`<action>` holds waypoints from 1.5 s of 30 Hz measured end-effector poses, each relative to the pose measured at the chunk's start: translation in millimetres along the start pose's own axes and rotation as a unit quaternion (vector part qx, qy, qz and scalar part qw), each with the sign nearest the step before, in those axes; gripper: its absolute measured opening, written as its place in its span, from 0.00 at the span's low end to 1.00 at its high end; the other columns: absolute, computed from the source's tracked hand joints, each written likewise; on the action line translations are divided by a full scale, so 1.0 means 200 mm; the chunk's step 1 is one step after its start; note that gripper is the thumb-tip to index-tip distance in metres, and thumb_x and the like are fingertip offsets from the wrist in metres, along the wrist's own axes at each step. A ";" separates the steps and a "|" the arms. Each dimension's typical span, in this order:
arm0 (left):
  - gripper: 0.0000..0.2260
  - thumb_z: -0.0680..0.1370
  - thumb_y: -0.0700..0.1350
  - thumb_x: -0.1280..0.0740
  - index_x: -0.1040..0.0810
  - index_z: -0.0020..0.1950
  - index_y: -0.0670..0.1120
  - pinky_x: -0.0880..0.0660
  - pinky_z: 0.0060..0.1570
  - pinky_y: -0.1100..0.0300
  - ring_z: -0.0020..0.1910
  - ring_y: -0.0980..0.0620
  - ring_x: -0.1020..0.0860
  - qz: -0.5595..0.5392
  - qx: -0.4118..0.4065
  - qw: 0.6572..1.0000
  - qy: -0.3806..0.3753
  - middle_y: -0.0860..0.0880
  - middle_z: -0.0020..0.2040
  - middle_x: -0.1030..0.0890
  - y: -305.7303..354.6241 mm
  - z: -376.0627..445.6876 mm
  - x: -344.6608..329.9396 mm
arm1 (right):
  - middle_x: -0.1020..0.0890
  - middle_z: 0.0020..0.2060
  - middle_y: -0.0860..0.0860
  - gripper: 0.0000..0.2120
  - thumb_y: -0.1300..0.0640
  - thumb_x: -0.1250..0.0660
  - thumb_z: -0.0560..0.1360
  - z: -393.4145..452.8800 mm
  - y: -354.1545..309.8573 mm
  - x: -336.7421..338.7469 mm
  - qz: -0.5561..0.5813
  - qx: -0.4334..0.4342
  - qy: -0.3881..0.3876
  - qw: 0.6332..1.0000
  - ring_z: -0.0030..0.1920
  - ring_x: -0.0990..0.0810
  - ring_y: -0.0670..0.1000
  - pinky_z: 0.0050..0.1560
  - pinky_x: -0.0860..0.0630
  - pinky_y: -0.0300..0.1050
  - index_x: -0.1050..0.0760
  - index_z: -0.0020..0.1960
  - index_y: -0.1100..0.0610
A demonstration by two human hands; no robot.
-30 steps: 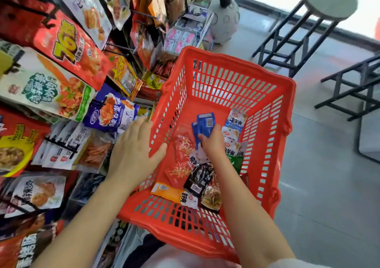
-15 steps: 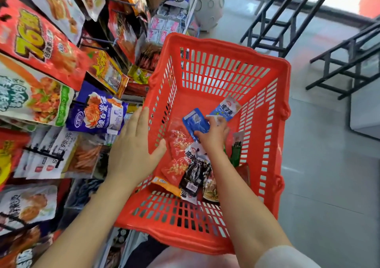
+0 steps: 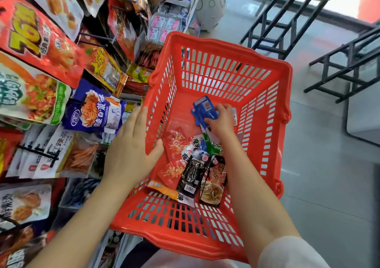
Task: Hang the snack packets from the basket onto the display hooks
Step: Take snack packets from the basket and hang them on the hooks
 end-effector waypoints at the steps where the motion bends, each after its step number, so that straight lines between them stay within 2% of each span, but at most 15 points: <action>1: 0.36 0.80 0.53 0.34 0.48 0.83 0.47 0.32 0.70 0.46 0.79 0.46 0.42 0.000 0.000 1.000 0.002 0.48 0.83 0.45 0.00 0.00 0.00 | 0.32 0.71 0.57 0.20 0.57 0.23 0.71 0.03 0.02 0.00 -0.034 -0.005 -0.024 0.999 0.72 0.33 0.58 0.68 0.33 0.52 0.24 0.59 0.60; 4: 0.36 0.81 0.53 0.35 0.48 0.83 0.46 0.33 0.71 0.46 0.80 0.47 0.42 0.004 -0.004 1.000 0.007 0.48 0.83 0.45 0.00 0.00 -0.01 | 0.35 0.75 0.56 0.27 0.49 0.22 0.70 0.07 0.05 0.00 -0.105 -0.021 -0.070 0.992 0.75 0.36 0.57 0.72 0.36 0.53 0.25 0.63 0.60; 8: 0.36 0.81 0.54 0.36 0.49 0.83 0.47 0.33 0.71 0.48 0.80 0.48 0.43 0.008 -0.003 1.000 0.008 0.48 0.83 0.45 -0.01 0.01 -0.02 | 0.29 0.62 0.56 0.25 0.41 0.23 0.70 0.05 0.00 -0.02 -0.161 -0.038 -0.074 0.984 0.65 0.31 0.61 0.67 0.34 0.53 0.25 0.61 0.50; 12: 0.35 0.81 0.54 0.36 0.49 0.83 0.47 0.31 0.69 0.46 0.79 0.47 0.41 0.011 0.002 1.000 0.006 0.47 0.82 0.44 -0.01 0.00 -0.01 | 0.28 0.55 0.54 0.15 0.53 0.23 0.72 0.04 -0.05 -0.01 -0.018 -0.033 -0.074 0.997 0.53 0.23 0.61 0.55 0.23 0.56 0.28 0.51 0.50; 15: 0.35 0.81 0.55 0.36 0.49 0.83 0.47 0.29 0.66 0.45 0.78 0.45 0.39 0.022 0.006 1.000 0.001 0.47 0.82 0.44 0.00 0.00 -0.01 | 0.22 0.48 0.51 0.12 0.63 0.28 0.75 0.02 -0.13 0.06 0.067 0.022 -0.044 0.997 0.44 0.24 0.53 0.37 0.30 0.44 0.31 0.51 0.55; 17: 0.35 0.81 0.55 0.37 0.49 0.83 0.47 0.28 0.65 0.45 0.78 0.45 0.39 0.027 0.004 1.000 -0.001 0.47 0.82 0.44 0.00 0.00 0.00 | 0.23 0.41 0.45 0.11 0.64 0.29 0.76 -0.02 -0.19 0.12 0.132 0.040 0.010 0.990 0.39 0.24 0.50 0.36 0.32 0.43 0.30 0.51 0.56; 19: 0.35 0.81 0.55 0.37 0.48 0.83 0.46 0.27 0.64 0.44 0.78 0.45 0.39 0.027 0.001 1.000 0.000 0.46 0.82 0.43 0.00 0.00 0.01 | 0.22 0.40 0.44 0.10 0.63 0.30 0.75 -0.08 -0.22 0.19 0.207 0.046 0.082 0.974 0.39 0.22 0.48 0.39 0.27 0.43 0.29 0.52 0.56; 21: 0.35 0.81 0.55 0.37 0.48 0.83 0.45 0.29 0.67 0.44 0.79 0.45 0.40 0.030 -0.001 1.000 -0.004 0.45 0.82 0.43 0.00 0.01 0.00 | 0.21 0.42 0.46 0.10 0.63 0.30 0.75 -0.17 -0.24 0.26 0.278 0.056 0.146 0.948 0.41 0.21 0.46 0.42 0.25 0.41 0.28 0.53 0.56; 24: 0.36 0.81 0.54 0.36 0.48 0.83 0.43 0.32 0.70 0.44 0.79 0.44 0.40 0.028 -0.010 1.000 -0.007 0.43 0.82 0.43 0.00 0.00 0.01 | 0.20 0.46 0.53 0.11 0.64 0.30 0.76 -0.30 -0.27 0.37 0.324 0.099 0.170 0.925 0.43 0.21 0.47 0.42 0.25 0.37 0.30 0.51 0.53; 27: 0.36 0.81 0.55 0.37 0.48 0.83 0.43 0.34 0.72 0.45 0.79 0.43 0.41 0.033 -0.020 0.999 -0.007 0.44 0.82 0.44 0.00 -0.01 0.01 | 0.20 0.48 0.54 0.11 0.64 0.30 0.76 -0.36 -0.29 0.43 0.345 0.079 0.138 0.925 0.44 0.20 0.49 0.39 0.24 0.37 0.30 0.54 0.56; 30: 0.37 0.80 0.57 0.38 0.49 0.83 0.44 0.36 0.73 0.45 0.80 0.43 0.43 0.045 -0.022 0.999 -0.014 0.44 0.82 0.46 -0.02 -0.06 0.02 | 0.17 0.50 0.53 0.12 0.62 0.30 0.78 -0.37 -0.27 0.39 0.367 -0.013 0.044 0.929 0.43 0.18 0.50 0.33 0.21 0.41 0.26 0.59 0.57; 33: 0.37 0.80 0.59 0.39 0.52 0.83 0.47 0.37 0.73 0.42 0.81 0.43 0.45 0.043 -0.017 0.999 -0.028 0.47 0.83 0.49 -0.05 -0.13 0.01 | 0.18 0.44 0.54 0.07 0.64 0.31 0.79 -0.41 -0.18 0.30 0.376 -0.111 -0.055 0.918 0.39 0.20 0.52 0.29 0.25 0.41 0.22 0.57 0.59; 36: 0.38 0.80 0.57 0.37 0.51 0.83 0.48 0.39 0.74 0.42 0.80 0.44 0.44 0.030 -0.021 0.999 -0.030 0.48 0.83 0.50 -0.07 -0.18 0.00 | 0.17 0.45 0.57 0.07 0.68 0.30 0.76 -0.40 -0.06 0.18 0.349 -0.161 -0.065 0.921 0.44 0.20 0.56 0.41 0.22 0.49 0.21 0.54 0.61; 40: 0.38 0.81 0.57 0.37 0.54 0.84 0.49 0.41 0.76 0.44 0.81 0.45 0.47 0.011 -0.017 0.999 -0.032 0.49 0.83 0.52 -0.07 -0.18 -0.01 | 0.17 0.54 0.57 0.15 0.64 0.28 0.74 -0.37 0.03 0.05 0.182 -0.189 -0.001 0.965 0.53 0.19 0.56 0.53 0.23 0.50 0.22 0.60 0.58; 45: 0.39 0.80 0.58 0.38 0.56 0.83 0.49 0.41 0.76 0.47 0.81 0.46 0.48 0.003 -0.018 0.999 -0.039 0.48 0.83 0.53 -0.09 -0.17 -0.02 | 0.26 0.49 0.47 0.18 0.58 0.25 0.73 -0.45 0.05 -0.05 0.058 -0.167 -0.049 0.983 0.56 0.28 0.53 0.54 0.30 0.43 0.28 0.59 0.51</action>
Point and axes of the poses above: each hand's wrist, its own z-axis towards the middle knuckle, its own x-axis out of the back of the hand, y = z × x, the point moved 1 cm from there along z, towards the middle knuckle
